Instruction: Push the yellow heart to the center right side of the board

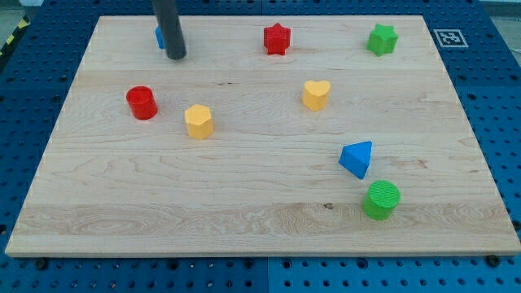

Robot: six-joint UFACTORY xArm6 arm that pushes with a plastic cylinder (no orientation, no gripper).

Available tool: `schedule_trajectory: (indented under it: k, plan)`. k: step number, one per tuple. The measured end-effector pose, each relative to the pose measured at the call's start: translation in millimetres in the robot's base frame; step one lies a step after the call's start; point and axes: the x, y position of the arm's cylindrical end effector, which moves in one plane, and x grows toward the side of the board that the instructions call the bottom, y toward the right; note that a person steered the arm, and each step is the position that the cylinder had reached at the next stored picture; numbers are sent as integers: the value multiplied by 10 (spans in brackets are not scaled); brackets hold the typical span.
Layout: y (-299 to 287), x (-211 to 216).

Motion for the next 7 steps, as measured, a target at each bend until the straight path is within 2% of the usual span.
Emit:
schedule_trajectory:
  k: [2,3,4,5,7]
  plan:
    - [2,2]
    - [30,208]
    - [97,608]
    - [449,799]
    - [1414,816]
